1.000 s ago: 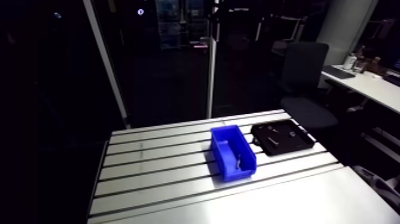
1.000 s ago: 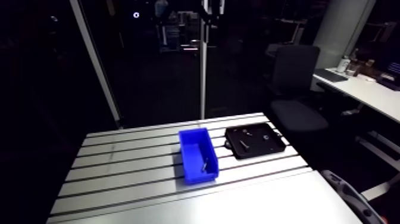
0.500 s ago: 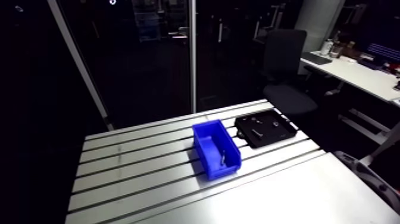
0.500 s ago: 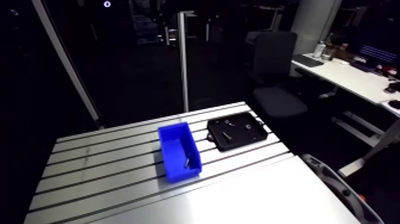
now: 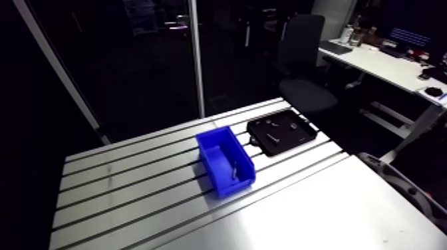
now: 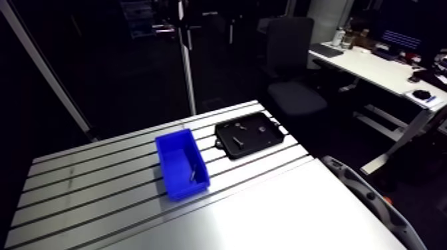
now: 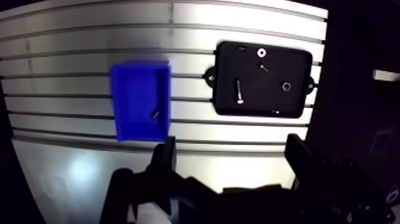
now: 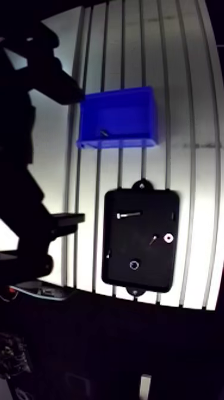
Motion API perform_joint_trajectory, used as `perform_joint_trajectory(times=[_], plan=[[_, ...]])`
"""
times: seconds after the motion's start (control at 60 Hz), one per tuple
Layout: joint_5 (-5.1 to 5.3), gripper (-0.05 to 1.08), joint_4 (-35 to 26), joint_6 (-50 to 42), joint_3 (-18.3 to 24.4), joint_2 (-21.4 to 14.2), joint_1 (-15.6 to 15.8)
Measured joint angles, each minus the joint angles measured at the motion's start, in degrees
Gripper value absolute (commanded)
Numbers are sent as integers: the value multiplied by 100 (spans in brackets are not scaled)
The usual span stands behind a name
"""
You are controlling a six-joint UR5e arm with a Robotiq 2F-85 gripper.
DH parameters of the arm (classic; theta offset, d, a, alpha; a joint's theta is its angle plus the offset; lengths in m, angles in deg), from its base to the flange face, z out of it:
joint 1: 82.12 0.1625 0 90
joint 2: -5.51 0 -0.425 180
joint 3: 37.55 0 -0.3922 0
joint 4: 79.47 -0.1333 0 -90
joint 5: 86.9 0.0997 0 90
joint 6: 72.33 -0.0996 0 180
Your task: Pick up the M10 bolt from the tray and put it into the blue bin.
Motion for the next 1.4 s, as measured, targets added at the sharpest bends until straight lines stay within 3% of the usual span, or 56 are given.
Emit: perform_joint_trajectory(times=[0.3, 1.067, 1.233, 1.4], plan=[[-12, 1, 333, 341, -204, 210, -223], [-27, 1, 1148, 1014, -978, 621, -340], [-36, 17, 1322, 1098, -1085, 722, -376], [-124, 32, 1574, 1148, -1203, 810, -390]])
